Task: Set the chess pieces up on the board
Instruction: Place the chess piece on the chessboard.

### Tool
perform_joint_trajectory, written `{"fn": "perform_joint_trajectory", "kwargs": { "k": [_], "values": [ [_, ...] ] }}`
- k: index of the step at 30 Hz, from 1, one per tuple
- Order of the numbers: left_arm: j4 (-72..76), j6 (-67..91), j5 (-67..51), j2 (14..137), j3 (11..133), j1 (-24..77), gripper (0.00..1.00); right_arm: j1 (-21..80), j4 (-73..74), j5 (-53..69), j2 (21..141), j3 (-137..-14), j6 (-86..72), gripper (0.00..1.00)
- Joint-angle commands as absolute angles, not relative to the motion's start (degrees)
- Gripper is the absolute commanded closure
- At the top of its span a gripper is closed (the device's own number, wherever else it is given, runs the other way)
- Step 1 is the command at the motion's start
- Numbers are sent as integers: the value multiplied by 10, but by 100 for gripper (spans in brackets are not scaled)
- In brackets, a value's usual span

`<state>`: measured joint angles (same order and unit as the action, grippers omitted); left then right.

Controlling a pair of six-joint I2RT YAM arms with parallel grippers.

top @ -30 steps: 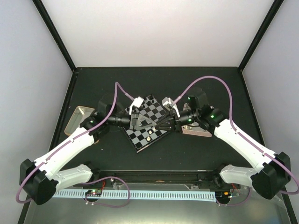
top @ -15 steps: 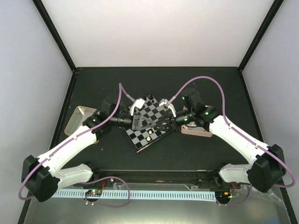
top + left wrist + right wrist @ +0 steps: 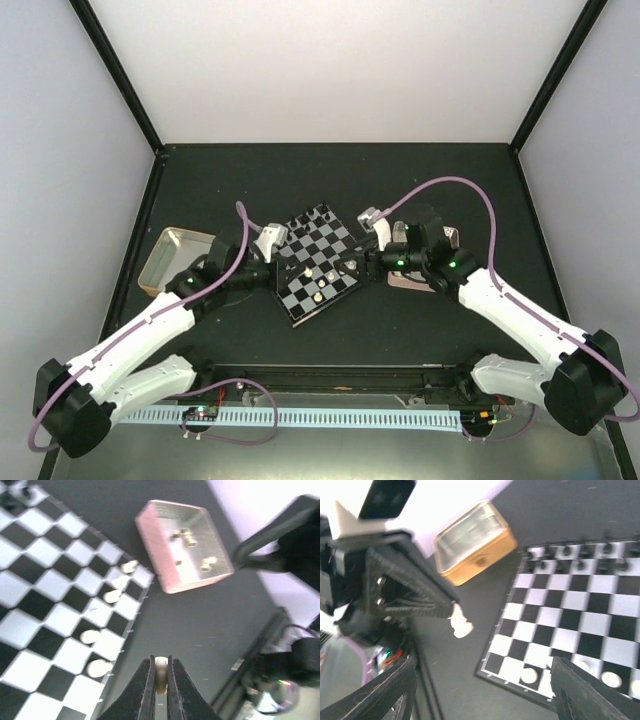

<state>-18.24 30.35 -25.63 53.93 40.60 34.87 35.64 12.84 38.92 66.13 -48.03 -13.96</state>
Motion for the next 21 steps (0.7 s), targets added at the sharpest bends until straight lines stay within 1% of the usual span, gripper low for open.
{"fn": "perform_joint_trajectory", "kwargs": {
  "k": [1, 4, 9, 12, 21],
  "values": [
    [-190, 279, -84, 529, 362, 374, 98, 353, 101, 208, 644, -460, -206, 26],
    [-190, 282, 9, 550, 338, 415, 98, 353, 109, 158, 644, -452, -224, 26],
    [-177, 300, 119, 612, 321, 488, 98, 353, 101, 133, 648, -436, -242, 26],
    [-150, 302, 134, 640, 313, 513, 99, 353, 105, 124, 656, -434, -248, 26],
    [-81, 275, 92, 693, 300, 529, 98, 353, 104, 120, 665, -430, -253, 26]
  ]
}}
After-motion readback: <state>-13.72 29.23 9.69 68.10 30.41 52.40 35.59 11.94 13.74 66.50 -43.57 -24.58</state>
